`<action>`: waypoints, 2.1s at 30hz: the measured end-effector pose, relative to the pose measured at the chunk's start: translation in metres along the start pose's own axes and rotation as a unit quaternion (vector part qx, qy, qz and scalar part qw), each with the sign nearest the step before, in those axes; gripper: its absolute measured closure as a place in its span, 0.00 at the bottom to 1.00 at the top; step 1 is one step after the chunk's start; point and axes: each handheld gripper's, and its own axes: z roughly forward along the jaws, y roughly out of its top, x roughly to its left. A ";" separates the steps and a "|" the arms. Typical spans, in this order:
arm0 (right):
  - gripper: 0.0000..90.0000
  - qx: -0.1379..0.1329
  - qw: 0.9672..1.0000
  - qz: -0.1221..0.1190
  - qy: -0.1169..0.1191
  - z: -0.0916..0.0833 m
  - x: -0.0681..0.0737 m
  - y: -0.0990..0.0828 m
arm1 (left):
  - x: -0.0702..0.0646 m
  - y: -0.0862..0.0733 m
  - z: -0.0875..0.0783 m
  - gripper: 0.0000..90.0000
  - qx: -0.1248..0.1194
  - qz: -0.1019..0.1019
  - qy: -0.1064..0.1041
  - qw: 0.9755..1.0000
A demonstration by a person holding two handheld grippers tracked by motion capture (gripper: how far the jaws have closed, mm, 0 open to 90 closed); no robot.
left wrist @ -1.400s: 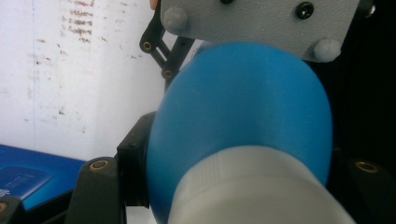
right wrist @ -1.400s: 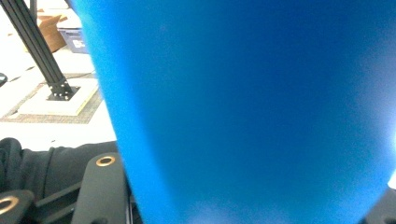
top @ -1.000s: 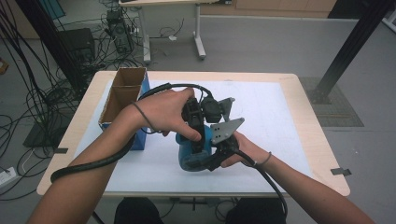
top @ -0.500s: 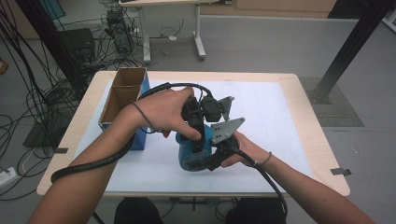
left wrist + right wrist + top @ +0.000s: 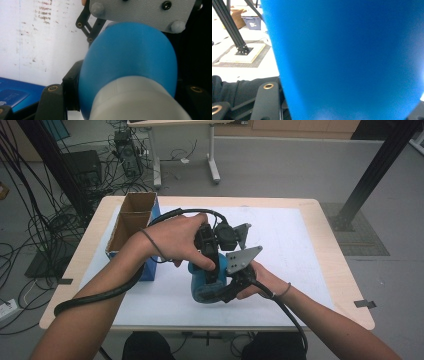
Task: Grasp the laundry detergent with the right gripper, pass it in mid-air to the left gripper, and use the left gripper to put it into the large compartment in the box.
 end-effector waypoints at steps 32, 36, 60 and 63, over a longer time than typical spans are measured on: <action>0.46 -0.007 1.000 -0.003 0.000 -0.001 0.001 0.001 | -0.001 0.000 -0.003 0.40 -0.007 -0.002 0.000 1.000; 0.46 -0.002 1.000 -0.003 0.001 -0.001 0.000 0.001 | -0.001 0.000 -0.002 0.40 -0.007 -0.002 0.000 1.000; 0.46 -0.008 1.000 0.003 0.000 0.002 0.000 0.000 | 0.000 -0.003 -0.001 0.41 -0.011 -0.003 0.003 1.000; 0.45 -0.009 1.000 0.003 -0.001 0.002 0.000 0.000 | 0.000 -0.002 -0.001 0.41 -0.009 -0.004 0.002 1.000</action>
